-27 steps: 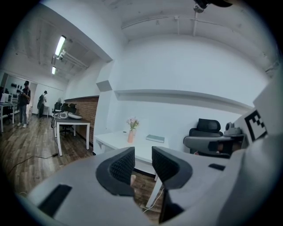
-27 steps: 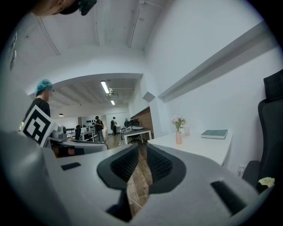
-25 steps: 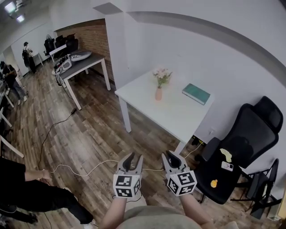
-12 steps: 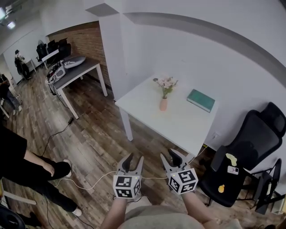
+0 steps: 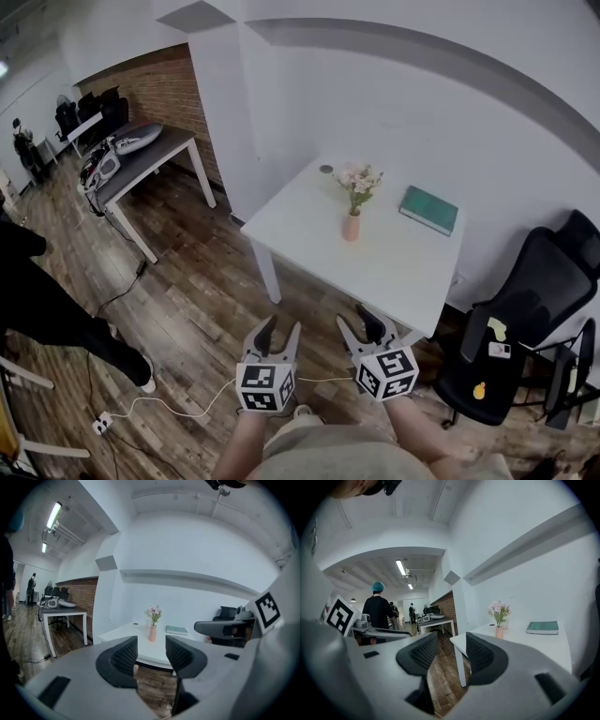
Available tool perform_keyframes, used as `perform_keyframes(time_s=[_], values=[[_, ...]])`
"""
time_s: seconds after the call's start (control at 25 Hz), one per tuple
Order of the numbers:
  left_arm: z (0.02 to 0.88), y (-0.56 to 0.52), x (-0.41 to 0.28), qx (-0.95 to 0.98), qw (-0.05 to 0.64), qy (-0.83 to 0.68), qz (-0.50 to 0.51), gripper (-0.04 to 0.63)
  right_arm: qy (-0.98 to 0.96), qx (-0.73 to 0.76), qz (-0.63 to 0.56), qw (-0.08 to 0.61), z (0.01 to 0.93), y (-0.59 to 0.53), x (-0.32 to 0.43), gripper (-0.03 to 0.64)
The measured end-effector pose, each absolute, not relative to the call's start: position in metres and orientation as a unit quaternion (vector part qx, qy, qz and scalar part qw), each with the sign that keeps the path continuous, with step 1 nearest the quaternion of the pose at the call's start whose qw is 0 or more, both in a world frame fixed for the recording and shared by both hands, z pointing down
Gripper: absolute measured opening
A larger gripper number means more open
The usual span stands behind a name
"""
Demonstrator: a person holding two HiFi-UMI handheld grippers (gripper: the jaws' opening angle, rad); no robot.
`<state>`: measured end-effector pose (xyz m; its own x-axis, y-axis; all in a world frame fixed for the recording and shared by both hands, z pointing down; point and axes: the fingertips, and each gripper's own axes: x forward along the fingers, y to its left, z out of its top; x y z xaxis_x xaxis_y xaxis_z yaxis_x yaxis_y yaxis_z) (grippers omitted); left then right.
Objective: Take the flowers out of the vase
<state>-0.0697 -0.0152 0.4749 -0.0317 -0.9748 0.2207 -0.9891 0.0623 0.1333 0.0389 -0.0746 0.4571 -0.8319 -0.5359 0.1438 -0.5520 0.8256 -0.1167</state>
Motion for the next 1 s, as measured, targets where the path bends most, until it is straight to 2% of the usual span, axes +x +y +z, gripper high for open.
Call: perform_keyframes(time_s=[0.4, 1.0], values=[[0.481, -0.071, -0.119, 0.707, 0.13, -0.695, 0.029, 0.175, -0.942, 0.322, 0.074, 0.05, 0.46, -0.127, -0.004, 0.184], [0.492, -0.096, -0.145, 0.706, 0.14, -0.693, 0.031, 0.174, -0.935, 0.342, 0.086, 0.044, 0.466, -0.165, -0.02, 0.178]])
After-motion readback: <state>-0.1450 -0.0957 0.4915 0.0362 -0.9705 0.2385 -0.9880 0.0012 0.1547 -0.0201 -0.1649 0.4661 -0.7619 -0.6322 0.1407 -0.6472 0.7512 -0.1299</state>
